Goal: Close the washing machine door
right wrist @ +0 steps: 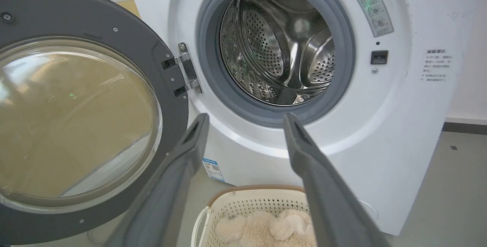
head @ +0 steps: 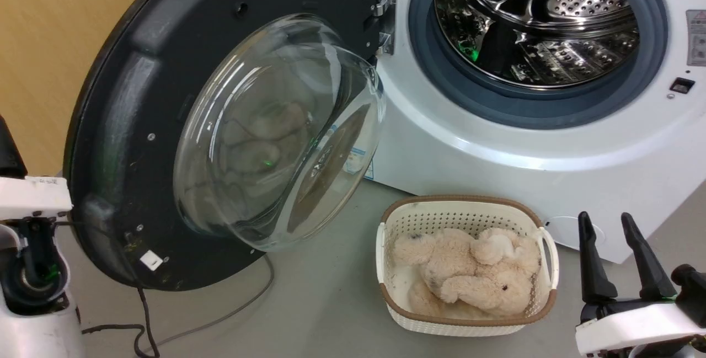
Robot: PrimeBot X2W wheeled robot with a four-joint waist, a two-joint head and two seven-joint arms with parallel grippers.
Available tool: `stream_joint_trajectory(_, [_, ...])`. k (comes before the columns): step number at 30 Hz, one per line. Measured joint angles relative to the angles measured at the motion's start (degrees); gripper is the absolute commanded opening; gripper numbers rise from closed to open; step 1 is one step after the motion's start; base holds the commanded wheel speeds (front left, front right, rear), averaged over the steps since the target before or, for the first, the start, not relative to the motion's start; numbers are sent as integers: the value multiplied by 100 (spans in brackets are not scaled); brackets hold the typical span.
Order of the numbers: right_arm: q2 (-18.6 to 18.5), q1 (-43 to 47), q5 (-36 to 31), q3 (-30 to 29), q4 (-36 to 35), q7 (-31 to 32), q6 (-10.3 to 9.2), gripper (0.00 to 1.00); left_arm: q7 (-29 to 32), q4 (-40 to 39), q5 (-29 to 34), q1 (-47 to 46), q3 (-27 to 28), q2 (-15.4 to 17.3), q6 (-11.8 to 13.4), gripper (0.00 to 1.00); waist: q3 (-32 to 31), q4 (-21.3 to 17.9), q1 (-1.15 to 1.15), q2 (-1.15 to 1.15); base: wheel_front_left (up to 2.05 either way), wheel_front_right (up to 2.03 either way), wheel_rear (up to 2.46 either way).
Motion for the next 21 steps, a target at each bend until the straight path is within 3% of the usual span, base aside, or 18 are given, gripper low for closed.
stream_joint_trajectory(8, [0, 1, 168, -69, 1, -104, 0, 100, 1159, 784, -1133, -168, 196, 209, -3, 0, 20, 143, 0, 0, 0, 0, 0])
stream_joint_trajectory(21, [1, 1, 455, -111, 11, -254, 0, 100, 3088, 1145, -2219, 97, -211, 492, -509, 0, -11, 386, 0, 0, 0, 0, 0])
